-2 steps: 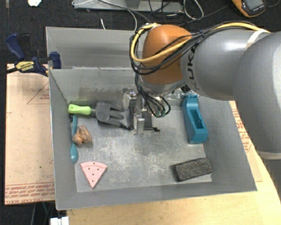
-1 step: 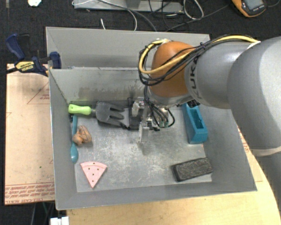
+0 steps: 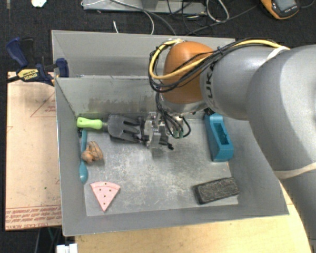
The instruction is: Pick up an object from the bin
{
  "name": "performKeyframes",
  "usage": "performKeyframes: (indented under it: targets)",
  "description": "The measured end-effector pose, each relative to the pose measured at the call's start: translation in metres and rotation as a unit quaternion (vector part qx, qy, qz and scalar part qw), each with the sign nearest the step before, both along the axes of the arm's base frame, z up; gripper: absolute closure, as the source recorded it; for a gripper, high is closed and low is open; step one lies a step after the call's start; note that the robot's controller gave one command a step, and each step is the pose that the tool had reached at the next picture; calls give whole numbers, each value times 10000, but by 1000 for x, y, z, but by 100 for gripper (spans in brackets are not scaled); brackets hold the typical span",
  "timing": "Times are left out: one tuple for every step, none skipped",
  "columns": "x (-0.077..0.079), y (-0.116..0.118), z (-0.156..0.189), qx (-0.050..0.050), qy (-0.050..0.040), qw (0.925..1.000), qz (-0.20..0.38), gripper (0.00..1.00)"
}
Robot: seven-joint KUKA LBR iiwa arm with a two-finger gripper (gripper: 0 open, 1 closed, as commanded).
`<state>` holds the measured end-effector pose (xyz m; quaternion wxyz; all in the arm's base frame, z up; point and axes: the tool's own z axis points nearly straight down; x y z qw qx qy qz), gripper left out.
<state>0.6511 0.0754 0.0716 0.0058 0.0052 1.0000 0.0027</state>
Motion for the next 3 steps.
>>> performKeyframes:
  targets:
    - [0, 0, 0, 1, 1, 10000, -2, 100]
    - [-1, -29, 61, 3, -42, 10000, -23, 100]
    - [-16, -29, 122, 4, 25, 9999, 104, 100]
